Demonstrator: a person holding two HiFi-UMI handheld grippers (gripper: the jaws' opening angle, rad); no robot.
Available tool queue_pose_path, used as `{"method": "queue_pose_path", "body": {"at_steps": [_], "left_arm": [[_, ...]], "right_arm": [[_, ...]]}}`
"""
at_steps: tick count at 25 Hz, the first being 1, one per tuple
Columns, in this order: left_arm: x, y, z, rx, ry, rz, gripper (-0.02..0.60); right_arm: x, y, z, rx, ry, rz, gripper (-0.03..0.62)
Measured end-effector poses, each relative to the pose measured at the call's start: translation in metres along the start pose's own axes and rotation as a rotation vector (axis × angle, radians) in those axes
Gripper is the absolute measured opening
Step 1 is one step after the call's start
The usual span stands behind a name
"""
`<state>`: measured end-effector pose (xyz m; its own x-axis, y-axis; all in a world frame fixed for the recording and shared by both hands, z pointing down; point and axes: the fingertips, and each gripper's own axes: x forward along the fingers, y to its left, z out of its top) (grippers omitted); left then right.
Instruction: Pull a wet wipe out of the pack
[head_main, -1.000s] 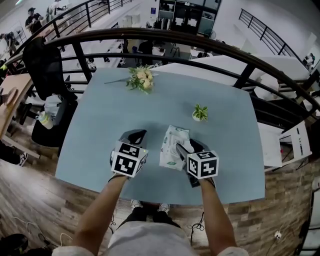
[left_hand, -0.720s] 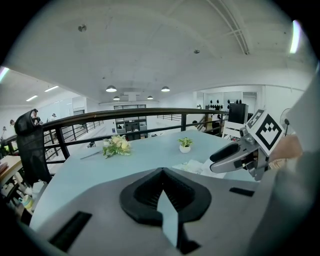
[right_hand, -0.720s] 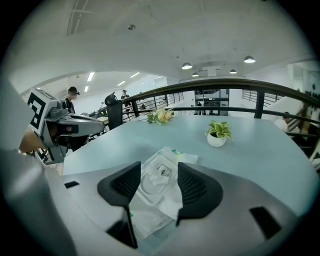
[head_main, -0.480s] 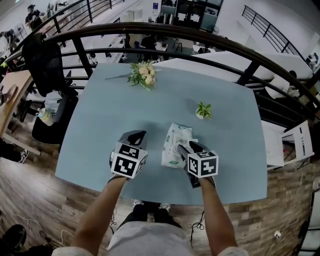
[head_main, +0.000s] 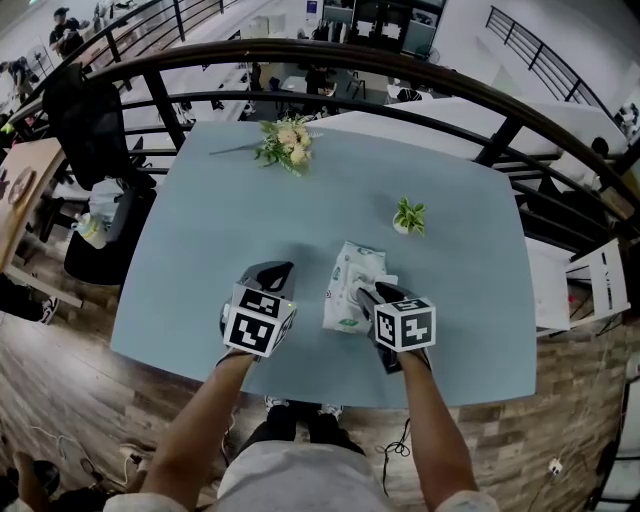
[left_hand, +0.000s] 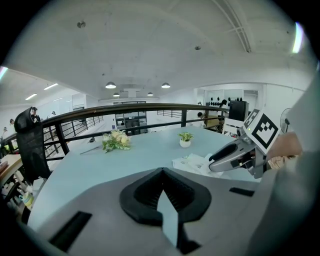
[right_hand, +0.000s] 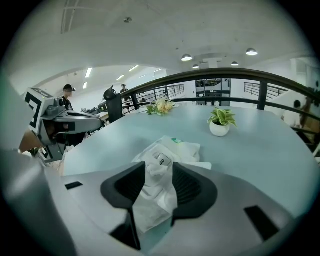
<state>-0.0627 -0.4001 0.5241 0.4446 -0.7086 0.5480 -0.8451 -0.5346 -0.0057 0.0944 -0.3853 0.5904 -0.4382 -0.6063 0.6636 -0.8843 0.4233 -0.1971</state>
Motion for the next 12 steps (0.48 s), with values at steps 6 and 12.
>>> {"method": "queue_pose_path", "body": {"at_steps": [6,12], "left_arm": [[0.0006,-0.0008,-0.0059,-0.001,0.011,-0.001,-0.009],[-0.0016,-0.0001,-0.0068,-0.003,0.013,-0.001,-0.009]], "right_arm": [[0.0018,0.0011,-0.0008,-0.018,-0.001,-0.005,0.1],[0.0011,0.0033,-0.0008,-0.027,-0.001,-0.014,0.045]]}}
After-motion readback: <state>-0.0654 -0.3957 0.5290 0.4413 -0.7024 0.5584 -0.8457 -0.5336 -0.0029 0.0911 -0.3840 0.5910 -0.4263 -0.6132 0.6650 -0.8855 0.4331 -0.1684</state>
